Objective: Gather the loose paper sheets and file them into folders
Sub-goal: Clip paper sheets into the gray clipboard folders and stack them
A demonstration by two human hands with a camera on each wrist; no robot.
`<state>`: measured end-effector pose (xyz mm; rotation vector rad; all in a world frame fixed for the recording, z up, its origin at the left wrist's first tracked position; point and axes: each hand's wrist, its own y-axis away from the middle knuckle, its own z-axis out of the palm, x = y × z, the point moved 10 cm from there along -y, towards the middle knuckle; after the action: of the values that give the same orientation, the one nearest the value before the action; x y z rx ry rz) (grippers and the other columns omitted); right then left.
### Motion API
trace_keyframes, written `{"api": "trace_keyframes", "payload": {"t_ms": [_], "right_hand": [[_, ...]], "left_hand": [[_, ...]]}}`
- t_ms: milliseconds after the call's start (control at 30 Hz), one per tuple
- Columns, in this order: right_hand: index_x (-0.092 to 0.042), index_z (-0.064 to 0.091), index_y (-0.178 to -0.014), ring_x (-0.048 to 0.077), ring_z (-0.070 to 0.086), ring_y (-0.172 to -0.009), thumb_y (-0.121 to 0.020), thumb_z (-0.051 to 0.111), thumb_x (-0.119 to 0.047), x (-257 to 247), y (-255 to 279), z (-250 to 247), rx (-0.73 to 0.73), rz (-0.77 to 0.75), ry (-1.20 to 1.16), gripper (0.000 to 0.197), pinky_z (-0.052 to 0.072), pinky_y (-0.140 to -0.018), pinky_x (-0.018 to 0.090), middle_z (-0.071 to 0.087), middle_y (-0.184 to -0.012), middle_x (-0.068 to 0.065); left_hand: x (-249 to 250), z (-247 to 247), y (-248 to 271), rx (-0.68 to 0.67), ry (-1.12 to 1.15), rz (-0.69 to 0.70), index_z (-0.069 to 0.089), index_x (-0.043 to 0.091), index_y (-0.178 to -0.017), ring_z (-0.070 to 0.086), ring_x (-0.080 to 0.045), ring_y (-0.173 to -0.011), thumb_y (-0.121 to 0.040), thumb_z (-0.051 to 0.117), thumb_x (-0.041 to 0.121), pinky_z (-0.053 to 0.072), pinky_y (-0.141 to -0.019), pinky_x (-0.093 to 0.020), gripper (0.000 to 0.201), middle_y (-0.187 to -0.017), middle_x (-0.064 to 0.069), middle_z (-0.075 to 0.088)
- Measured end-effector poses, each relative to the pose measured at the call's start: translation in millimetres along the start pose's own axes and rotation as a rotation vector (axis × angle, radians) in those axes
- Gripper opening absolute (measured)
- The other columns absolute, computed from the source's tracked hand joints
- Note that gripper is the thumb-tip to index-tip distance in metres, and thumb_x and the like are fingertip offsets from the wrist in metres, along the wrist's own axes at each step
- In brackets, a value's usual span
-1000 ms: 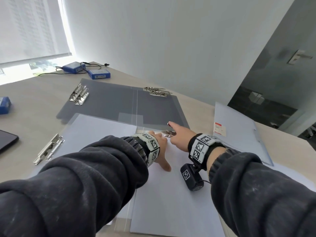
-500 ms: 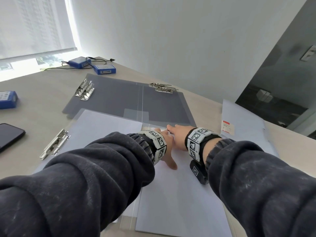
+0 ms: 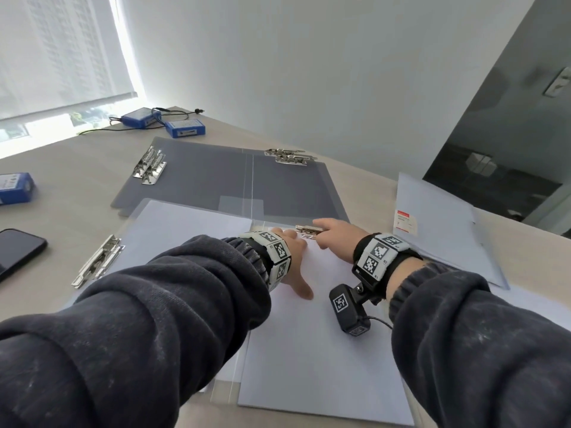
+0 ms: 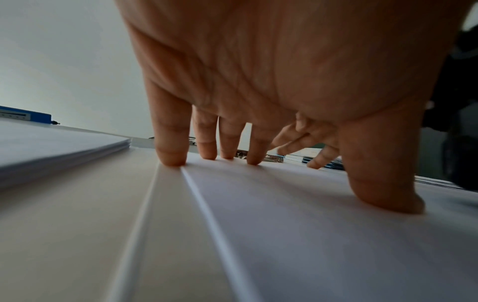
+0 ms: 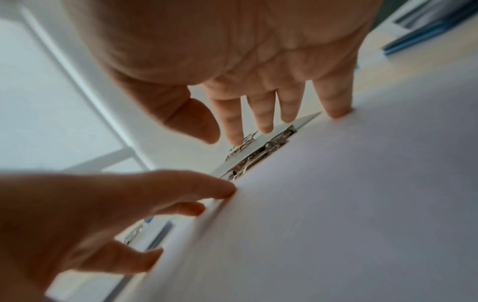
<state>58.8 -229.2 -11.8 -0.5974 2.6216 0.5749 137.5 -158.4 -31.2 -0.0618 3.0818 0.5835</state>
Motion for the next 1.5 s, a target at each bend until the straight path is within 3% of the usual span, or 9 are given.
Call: {"api": "trace_keyframes", "payload": {"t_ms": [100, 200, 433, 633, 967, 1100, 1233, 1333, 1500], "right_hand": [[-0.017, 0.058, -0.137, 0.019, 0.049, -0.130, -0.091, 0.055, -0.016, 33, 23, -15, 0.150, 0.056, -0.238, 0.046, 0.035, -0.105, 0.029, 0.056, -0.142, 0.002], [-0.015, 0.062, -0.129, 0.016, 0.053, -0.117, -0.095, 0.055, -0.017, 62, 57, -18, 0.212, 0.120, -0.410, 0.035, 0.039, -0.099, 0.029, 0.061, -0.128, 0.001], [-0.024, 0.064, -0.118, 0.007, 0.050, -0.093, -0.097, 0.054, -0.021, 104, 148, -11, 0.212, 0.244, -0.672, 0.024, 0.049, -0.087, 0.040, 0.054, -0.100, -0.008], [-0.031, 0.063, -0.117, 0.009, 0.050, -0.107, -0.096, 0.053, -0.024, 116, 202, 2, 0.202, 0.234, -0.693, 0.024, 0.055, -0.086, 0.043, 0.056, -0.112, -0.010], [-0.029, 0.064, -0.117, 0.010, 0.051, -0.097, -0.096, 0.055, -0.027, 112, 226, 26, 0.207, 0.249, -0.778, 0.023, 0.056, -0.080, 0.040, 0.055, -0.106, -0.007], [-0.029, 0.062, -0.113, 0.019, 0.054, -0.096, -0.094, 0.055, -0.026, 126, 227, 30, 0.304, 0.356, -0.983, 0.021, 0.053, -0.071, 0.036, 0.057, -0.112, 0.001], [-0.011, 0.065, -0.105, 0.021, 0.062, -0.066, -0.093, 0.057, -0.018, 124, 227, 51, 0.209, 0.414, -1.314, 0.016, 0.049, -0.052, 0.030, 0.072, -0.090, 0.008], [-0.006, 0.066, -0.118, 0.020, 0.062, -0.051, -0.095, 0.059, -0.020, 117, 226, 69, 0.069, 0.408, -1.295, 0.029, 0.047, -0.038, 0.025, 0.069, -0.083, 0.010], [-0.013, 0.056, -0.115, 0.025, 0.073, -0.062, -0.101, 0.050, -0.013, 105, 228, 80, 0.017, 0.367, -1.108, 0.016, 0.050, -0.038, 0.025, 0.073, -0.095, 0.013]], "left_hand": [[-3, 3, -1, -0.024, 0.006, -0.020, 0.030, 0.024, -0.151, 0.030, -0.028, -0.142, -0.063, 0.065, 0.082, 0.032, -0.113, -0.052, 0.111, -0.157, 0.003, 0.029], [-6, 6, 4, -0.047, 0.036, -0.049, 0.028, 0.026, -0.152, 0.027, -0.029, -0.144, -0.064, 0.064, 0.082, 0.030, -0.114, -0.053, 0.111, -0.159, 0.004, 0.025], [15, -3, 35, -0.007, -0.013, -0.096, 0.041, 0.022, -0.144, 0.047, -0.031, -0.129, -0.078, 0.059, 0.073, 0.043, -0.103, -0.047, 0.086, -0.149, -0.002, 0.040], [43, 19, 79, -0.031, 0.031, -0.081, 0.030, 0.031, -0.151, 0.046, -0.028, -0.133, -0.071, 0.061, 0.077, 0.040, -0.107, -0.045, 0.098, -0.153, 0.004, 0.034], [47, 48, 128, -0.141, 0.034, -0.103, 0.021, 0.032, -0.154, 0.042, -0.025, -0.136, -0.059, 0.072, 0.079, 0.039, -0.109, -0.047, 0.117, -0.156, 0.004, 0.027], [49, 47, 133, -0.117, 0.047, -0.105, 0.021, 0.031, -0.154, 0.041, -0.026, -0.137, -0.063, 0.072, 0.076, 0.037, -0.109, -0.046, 0.114, -0.157, 0.004, 0.026], [49, 46, 136, -0.092, 0.087, -0.096, 0.024, 0.030, -0.154, 0.039, -0.024, -0.139, -0.065, 0.073, 0.074, 0.036, -0.111, -0.046, 0.110, -0.158, 0.004, 0.026], [45, 46, 135, -0.055, 0.147, -0.080, 0.028, 0.030, -0.152, 0.041, -0.022, -0.137, -0.062, 0.073, 0.075, 0.036, -0.112, -0.046, 0.110, -0.156, 0.006, 0.030], [33, 45, 144, 0.036, 0.275, -0.084, 0.038, 0.032, -0.147, 0.046, -0.018, -0.133, -0.076, 0.064, 0.071, 0.037, -0.110, -0.039, 0.085, -0.150, 0.008, 0.042]]}}
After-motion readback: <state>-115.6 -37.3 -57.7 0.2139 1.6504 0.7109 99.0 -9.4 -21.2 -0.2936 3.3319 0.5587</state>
